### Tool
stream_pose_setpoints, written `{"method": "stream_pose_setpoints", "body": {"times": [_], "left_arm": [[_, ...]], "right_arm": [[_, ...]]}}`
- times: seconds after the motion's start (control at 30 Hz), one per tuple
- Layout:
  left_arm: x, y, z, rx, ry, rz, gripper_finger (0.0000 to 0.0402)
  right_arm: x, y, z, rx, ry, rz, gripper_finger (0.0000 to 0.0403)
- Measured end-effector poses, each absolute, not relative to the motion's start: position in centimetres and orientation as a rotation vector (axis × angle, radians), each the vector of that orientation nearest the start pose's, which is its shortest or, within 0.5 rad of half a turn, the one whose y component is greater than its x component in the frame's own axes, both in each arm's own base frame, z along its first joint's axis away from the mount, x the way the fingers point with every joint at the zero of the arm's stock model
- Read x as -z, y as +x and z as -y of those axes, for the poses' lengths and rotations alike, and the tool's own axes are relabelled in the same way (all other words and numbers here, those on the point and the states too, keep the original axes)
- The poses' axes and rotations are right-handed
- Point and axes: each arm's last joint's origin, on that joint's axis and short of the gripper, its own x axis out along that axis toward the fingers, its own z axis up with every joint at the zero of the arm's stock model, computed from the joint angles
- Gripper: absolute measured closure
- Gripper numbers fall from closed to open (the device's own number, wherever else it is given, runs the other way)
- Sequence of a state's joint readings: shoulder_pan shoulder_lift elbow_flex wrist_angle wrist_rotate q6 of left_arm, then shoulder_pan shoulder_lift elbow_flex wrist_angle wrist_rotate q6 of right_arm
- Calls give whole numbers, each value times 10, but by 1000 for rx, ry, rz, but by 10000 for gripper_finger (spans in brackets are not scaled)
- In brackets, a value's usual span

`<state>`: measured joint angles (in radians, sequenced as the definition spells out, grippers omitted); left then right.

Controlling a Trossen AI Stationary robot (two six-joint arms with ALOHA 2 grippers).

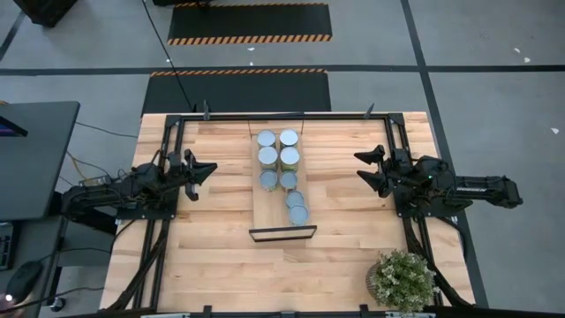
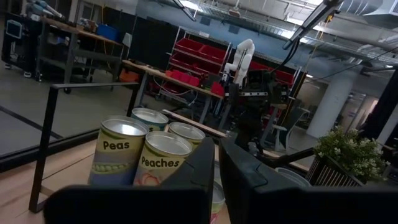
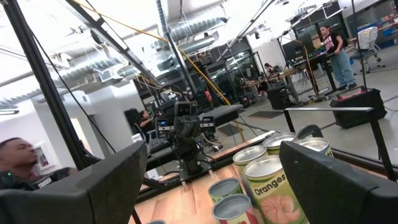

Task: Pick and place cans onto a shelf
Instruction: Return to Home Position

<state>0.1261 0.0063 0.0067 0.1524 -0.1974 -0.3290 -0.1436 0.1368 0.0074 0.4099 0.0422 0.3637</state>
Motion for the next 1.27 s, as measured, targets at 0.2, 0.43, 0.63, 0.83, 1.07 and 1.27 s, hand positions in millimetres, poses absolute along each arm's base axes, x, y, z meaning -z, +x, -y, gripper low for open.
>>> {"method": "stream_pose_setpoints", "body": {"times": [0.2, 0.43, 0.63, 0.83, 1.07, 1.27], "left_arm": [[-180, 95, -18, -295, -331, 205, 368], [-180, 95, -18, -295, -331, 205, 373], [-180, 95, -18, -295, -330, 205, 368], [-180, 95, -18, -295, -331, 205, 372], [-180, 95, -18, -295, -331, 205, 370], [-180, 95, -18, -295, -331, 205, 369]], "right_arm": [[-194, 101, 16, 131, 346, 311, 29], [-194, 101, 16, 131, 346, 311, 29], [-194, 101, 16, 131, 346, 312, 29], [-194, 101, 16, 131, 346, 312, 29], [-194, 101, 16, 132, 346, 312, 29], [-194, 101, 16, 131, 346, 312, 29]]}}
